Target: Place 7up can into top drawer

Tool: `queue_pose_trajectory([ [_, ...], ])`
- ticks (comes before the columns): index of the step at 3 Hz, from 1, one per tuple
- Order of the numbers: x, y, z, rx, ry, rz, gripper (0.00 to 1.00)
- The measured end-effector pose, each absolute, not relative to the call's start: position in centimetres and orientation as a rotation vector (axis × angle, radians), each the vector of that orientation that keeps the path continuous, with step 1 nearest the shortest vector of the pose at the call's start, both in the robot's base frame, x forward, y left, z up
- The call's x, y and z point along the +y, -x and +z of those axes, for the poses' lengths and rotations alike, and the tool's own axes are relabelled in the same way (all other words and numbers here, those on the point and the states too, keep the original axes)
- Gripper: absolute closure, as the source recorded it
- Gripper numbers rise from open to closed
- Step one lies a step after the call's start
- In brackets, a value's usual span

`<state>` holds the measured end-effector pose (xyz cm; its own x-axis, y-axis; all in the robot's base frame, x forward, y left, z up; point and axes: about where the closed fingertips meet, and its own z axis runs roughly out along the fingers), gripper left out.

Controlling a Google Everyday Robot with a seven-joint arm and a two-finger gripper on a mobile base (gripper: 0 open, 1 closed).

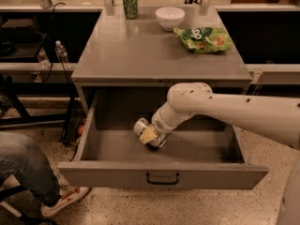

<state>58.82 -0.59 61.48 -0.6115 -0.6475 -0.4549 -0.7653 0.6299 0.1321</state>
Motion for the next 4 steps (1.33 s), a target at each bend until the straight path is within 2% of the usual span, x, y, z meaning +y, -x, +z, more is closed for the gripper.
queue_pose_trajectory([
  [1,-0.5,-59.1,62.9,2.446,1.123,0.458,0.05],
  [2,-0.4,-59.2,63.6,2.429,1.127,0.462,0.00],
  [4,-2.5,-59.0,67.4,2.371,1.088,0.481,0.00],
])
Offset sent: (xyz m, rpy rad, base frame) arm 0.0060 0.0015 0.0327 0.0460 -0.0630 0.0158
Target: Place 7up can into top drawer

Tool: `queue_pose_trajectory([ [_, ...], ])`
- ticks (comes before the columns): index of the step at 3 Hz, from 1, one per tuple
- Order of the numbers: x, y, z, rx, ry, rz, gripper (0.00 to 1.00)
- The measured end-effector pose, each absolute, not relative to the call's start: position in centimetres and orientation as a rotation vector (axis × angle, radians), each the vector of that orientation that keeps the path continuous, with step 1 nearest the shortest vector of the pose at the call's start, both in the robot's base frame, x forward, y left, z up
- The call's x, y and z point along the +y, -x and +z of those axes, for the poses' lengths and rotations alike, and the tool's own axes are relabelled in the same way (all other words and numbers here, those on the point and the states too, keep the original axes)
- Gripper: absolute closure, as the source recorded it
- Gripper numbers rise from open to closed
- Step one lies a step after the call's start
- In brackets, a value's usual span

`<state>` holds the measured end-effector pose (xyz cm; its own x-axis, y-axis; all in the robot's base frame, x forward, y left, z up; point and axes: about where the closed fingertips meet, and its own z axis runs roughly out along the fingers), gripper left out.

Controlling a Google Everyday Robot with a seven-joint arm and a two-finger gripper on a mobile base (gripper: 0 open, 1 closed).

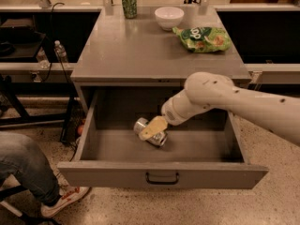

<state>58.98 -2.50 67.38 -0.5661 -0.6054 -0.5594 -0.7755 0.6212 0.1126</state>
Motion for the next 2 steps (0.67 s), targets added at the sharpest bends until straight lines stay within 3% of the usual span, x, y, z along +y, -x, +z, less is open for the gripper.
queue_pose_trajectory([
  [1,-7.42,-57.58,71.01,2.348,0.993,0.502,0.00],
  [2,-7.62,-57.55,70.95,2.351,0.988,0.500,0.00],
])
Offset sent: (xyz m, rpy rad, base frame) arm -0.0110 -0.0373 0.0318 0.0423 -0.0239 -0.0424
